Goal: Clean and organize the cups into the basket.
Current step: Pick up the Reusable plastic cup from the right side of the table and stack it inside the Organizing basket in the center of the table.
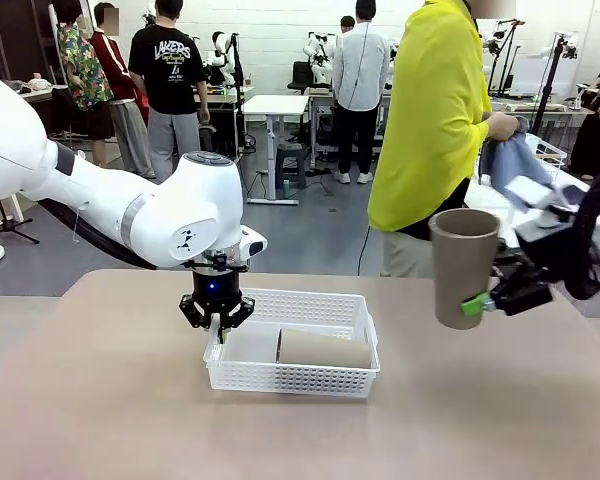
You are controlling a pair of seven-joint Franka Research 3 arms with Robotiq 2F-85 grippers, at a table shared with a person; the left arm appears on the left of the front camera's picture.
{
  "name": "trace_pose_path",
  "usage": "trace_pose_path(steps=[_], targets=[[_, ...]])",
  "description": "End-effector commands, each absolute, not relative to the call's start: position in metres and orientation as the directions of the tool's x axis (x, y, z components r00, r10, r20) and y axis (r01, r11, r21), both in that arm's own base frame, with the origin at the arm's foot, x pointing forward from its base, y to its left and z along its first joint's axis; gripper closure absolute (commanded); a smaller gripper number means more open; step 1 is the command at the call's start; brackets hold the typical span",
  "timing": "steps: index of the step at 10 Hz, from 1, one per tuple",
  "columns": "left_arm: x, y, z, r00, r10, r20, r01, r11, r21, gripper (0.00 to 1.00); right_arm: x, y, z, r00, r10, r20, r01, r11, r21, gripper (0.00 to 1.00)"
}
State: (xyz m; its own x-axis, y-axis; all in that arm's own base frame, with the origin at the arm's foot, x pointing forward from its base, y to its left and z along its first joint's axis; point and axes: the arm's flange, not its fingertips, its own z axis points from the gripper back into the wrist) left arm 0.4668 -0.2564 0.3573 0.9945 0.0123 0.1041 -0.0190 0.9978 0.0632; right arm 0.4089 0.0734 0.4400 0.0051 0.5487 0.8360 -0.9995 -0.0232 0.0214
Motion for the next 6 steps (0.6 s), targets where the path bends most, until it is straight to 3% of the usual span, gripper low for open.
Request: trace_pose_path(steps=[1,3,6], targets=[[0.467,-0.257,0.358,0.994,0.012,0.106,-0.019,0.998,0.063,1.00,0.421,0.153,0.477,-0.047,0.762,0.646,-0.999,-0.035,-0.031,0.20],[0.467,-0.257,0.358,0.994,0.012,0.106,-0.019,0.998,0.063,1.00,0.442,0.205,0.511,-0.059,0.862,0.503,-0.995,-0.088,0.036,0.20],[0.467,-0.257,0.358,0.994,0.012,0.106,-0.019,0.998,0.063,1.00,0.460,0.251,0.533,-0.001,0.977,0.215,-1.000,-0.004,0.017,0.20]])
